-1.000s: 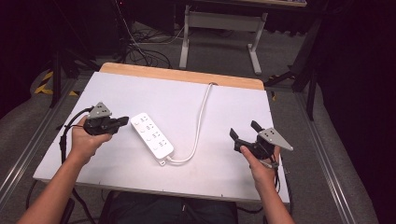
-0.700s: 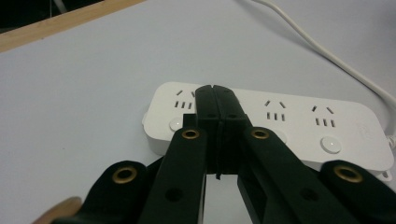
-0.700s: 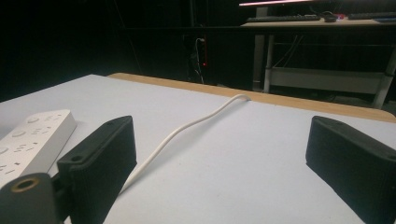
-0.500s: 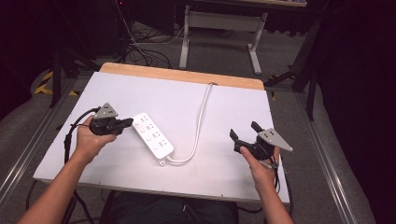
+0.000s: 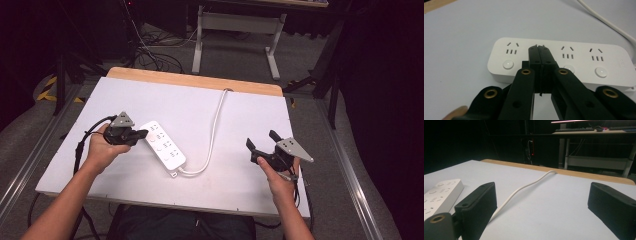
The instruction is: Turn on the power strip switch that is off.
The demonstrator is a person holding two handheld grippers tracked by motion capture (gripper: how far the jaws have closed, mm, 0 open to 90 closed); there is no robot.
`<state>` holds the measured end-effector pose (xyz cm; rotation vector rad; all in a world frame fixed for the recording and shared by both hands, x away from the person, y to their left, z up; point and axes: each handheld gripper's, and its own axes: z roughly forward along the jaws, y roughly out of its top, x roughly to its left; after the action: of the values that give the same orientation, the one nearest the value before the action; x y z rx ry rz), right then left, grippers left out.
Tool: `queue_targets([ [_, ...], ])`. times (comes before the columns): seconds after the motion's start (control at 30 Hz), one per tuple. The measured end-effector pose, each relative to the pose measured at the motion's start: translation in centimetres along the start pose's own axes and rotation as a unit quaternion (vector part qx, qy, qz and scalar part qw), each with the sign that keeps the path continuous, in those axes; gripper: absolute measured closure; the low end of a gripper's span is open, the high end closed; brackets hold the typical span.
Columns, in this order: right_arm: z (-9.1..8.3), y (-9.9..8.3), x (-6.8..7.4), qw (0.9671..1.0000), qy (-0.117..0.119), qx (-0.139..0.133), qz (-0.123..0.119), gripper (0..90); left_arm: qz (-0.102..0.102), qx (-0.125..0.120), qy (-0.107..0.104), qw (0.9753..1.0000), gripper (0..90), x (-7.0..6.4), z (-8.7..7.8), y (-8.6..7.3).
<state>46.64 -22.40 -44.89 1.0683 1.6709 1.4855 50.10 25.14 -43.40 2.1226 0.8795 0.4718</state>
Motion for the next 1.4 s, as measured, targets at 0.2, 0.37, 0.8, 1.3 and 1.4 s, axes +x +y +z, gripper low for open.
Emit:
queue_targets([
  [0.2,-0.3,0.0,-0.2,1.0000,-0.004,-0.001,0.004,9.0,0.001,0.018,-0.009,0.9998,90.0,0.0,0.8,0.1],
  [0.37,-0.3,0.0,-0.1,1.0000,-0.004,-0.001,0.003,9.0,0.013,0.028,-0.011,0.9995,90.0,-0.1,1.7,0.6],
  [0.8,-0.2,-0.1,-0.1,1.0000,-0.002,-0.001,0.002,9.0,0.020,0.063,-0.008,0.9978,90.0,0.0,3.7,0.5],
  [1.3,-0.5,0.0,-0.1,1.0000,-0.002,-0.004,0.004,9.1,0.007,0.051,-0.002,0.9987,90.0,-0.4,4.2,0.3],
  [1.4,-0.5,0.0,-0.1,1.0000,-0.002,-0.005,0.007,9.1,0.007,0.051,-0.003,0.9987,90.0,-0.3,4.2,0.2],
])
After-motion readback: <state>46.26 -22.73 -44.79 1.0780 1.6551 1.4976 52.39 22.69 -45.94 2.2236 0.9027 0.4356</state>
